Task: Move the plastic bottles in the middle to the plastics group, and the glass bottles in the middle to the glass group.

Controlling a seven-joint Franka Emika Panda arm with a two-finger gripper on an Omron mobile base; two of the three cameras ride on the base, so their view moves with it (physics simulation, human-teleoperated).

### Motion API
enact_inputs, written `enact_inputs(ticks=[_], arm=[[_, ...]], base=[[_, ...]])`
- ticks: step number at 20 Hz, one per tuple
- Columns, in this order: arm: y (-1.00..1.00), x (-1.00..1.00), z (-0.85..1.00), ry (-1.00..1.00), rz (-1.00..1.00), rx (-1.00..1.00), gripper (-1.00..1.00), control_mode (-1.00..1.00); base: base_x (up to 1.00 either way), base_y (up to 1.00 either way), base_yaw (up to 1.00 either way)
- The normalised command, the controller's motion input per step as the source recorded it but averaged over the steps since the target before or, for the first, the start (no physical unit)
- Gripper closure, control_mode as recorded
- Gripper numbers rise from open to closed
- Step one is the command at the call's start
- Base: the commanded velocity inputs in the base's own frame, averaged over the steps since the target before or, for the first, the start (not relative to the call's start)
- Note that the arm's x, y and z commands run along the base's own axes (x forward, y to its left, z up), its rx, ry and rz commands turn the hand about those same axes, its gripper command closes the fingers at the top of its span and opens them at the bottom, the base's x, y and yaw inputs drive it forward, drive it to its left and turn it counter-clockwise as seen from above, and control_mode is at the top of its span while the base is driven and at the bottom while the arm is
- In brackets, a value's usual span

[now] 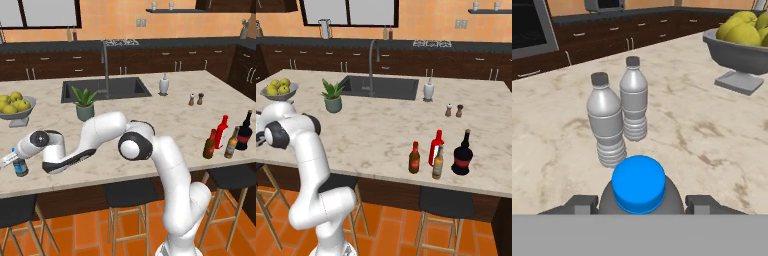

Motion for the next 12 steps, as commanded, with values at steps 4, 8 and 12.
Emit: enact_inputs(ticks=[4,8,12], arm=[[0.00,0.00,-0.39,0.00,0.03,0.00,1.00,-1.00],[0.01,0.00,-0.32,0.00,0.01,0.00,1.00,-1.00],[0.08,0.00,-0.12,0.00,0.00,0.00,1.00,-1.00]], base=[[0.00,0.00,0.00],[0.00,0.00,0.00],[0.00,0.00,0.00]])
